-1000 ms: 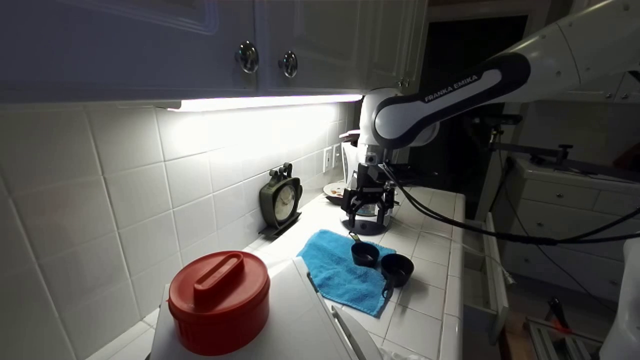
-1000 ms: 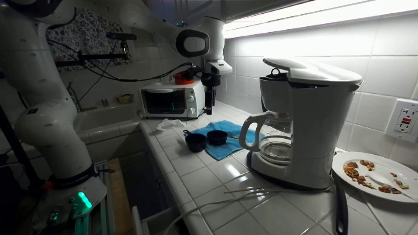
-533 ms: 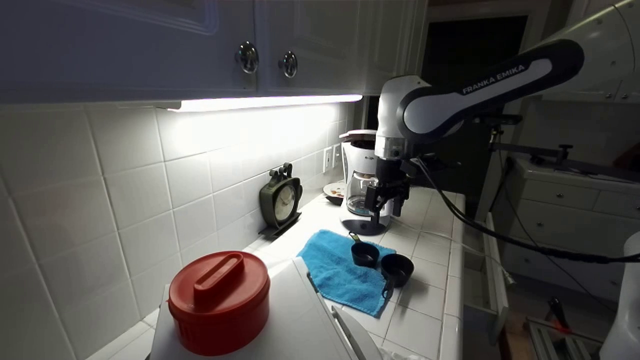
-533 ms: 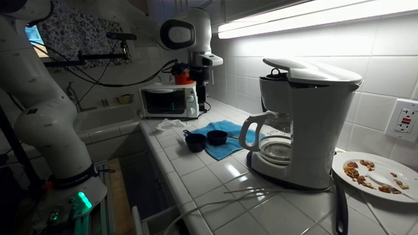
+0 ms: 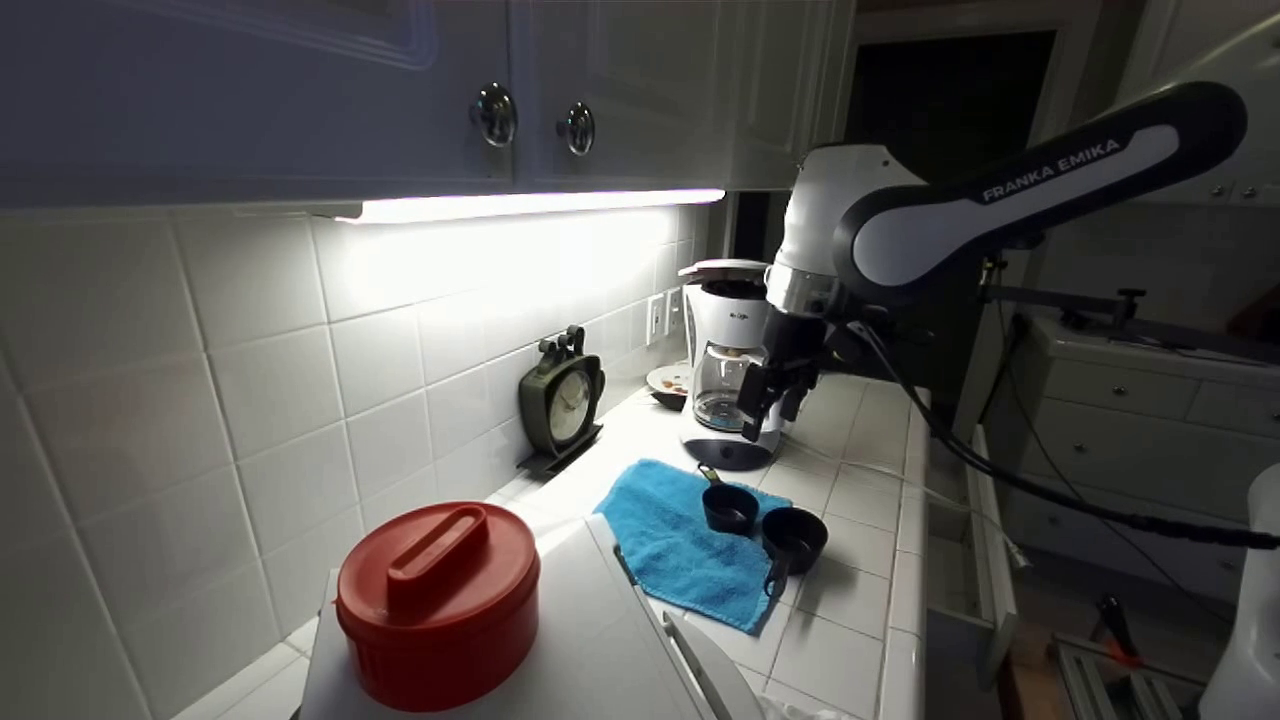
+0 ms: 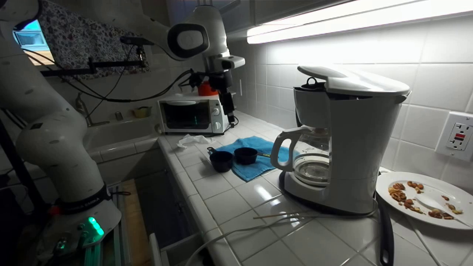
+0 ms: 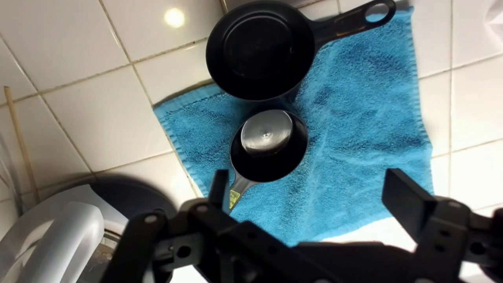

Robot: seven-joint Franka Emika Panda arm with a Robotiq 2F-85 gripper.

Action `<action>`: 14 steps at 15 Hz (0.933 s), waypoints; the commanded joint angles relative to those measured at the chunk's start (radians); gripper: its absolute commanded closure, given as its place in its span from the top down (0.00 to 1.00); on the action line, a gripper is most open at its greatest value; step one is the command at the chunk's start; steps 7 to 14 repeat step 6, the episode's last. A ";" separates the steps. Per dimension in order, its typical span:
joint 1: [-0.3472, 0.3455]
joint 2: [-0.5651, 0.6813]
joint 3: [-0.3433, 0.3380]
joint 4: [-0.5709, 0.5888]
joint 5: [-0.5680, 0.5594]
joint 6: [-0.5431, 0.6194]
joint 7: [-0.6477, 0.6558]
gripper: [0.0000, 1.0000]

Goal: Unstack the black pots

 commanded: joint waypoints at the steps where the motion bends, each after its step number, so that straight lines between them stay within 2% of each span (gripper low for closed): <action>1: -0.016 -0.063 0.013 -0.080 -0.012 0.098 -0.017 1.00; 5: -0.020 -0.073 0.018 -0.109 -0.009 0.151 -0.005 1.00; 14: -0.024 -0.072 0.021 -0.111 -0.011 0.153 0.008 1.00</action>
